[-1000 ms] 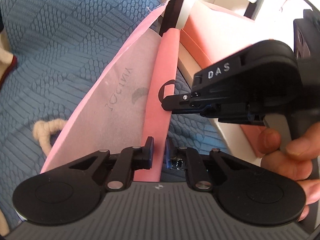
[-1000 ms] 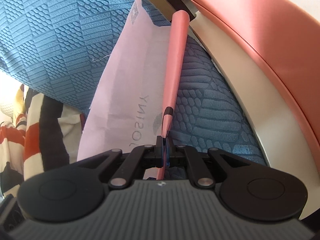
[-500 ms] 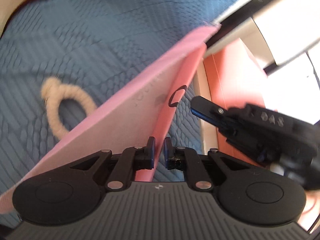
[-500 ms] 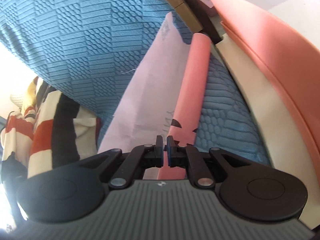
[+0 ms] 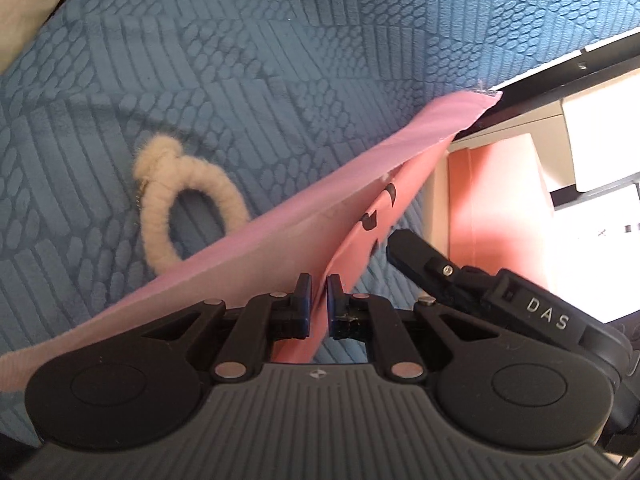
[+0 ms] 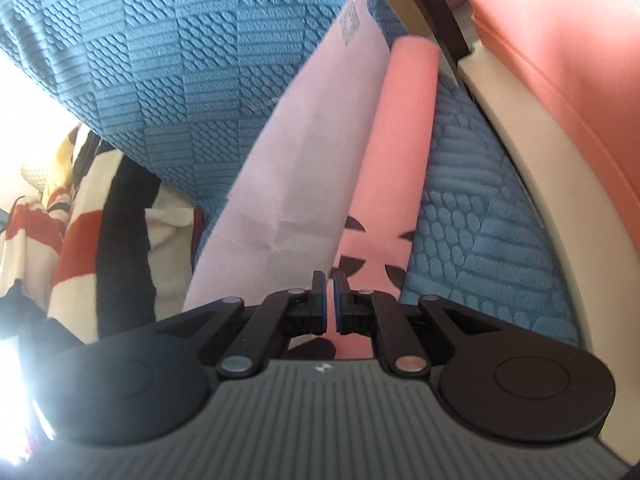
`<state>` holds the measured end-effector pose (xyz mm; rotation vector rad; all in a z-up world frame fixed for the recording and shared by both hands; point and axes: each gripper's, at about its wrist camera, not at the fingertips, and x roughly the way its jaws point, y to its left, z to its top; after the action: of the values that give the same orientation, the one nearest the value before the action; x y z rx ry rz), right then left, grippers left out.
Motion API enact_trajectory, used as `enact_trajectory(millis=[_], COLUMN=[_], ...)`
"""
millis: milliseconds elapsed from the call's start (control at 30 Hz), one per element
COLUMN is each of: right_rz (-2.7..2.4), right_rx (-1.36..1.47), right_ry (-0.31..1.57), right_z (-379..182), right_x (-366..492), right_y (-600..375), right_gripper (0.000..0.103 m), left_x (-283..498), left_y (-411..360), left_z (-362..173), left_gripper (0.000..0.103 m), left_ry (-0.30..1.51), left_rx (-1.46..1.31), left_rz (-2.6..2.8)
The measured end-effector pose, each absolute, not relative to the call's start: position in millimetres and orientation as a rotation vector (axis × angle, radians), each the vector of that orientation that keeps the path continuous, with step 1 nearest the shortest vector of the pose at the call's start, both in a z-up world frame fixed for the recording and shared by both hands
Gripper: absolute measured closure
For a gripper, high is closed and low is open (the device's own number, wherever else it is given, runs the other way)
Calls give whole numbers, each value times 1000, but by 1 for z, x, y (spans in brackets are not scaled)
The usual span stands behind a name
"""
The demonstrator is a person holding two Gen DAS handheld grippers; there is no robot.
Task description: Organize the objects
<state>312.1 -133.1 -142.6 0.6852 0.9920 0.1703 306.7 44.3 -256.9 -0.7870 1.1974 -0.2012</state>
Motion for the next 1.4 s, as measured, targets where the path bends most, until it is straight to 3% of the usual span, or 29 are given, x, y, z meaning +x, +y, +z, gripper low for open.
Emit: enact_trajectory(millis=[833, 1033, 1400], right_rz=[169, 151, 133], right_rx=[719, 713, 764], right_ry=[1055, 1061, 1068], right_z=[-170, -173, -176], right_x=[317, 317, 316], right_y=[-127, -127, -131], right_gripper=[96, 102, 102], left_x=[311, 311, 311], left_y=[48, 51, 32], left_z=[-261, -252, -238], left_gripper=[93, 93, 93], left_ry=[1225, 1199, 1198], left_rx=[-801, -748, -582], left_rz=[-157, -126, -204])
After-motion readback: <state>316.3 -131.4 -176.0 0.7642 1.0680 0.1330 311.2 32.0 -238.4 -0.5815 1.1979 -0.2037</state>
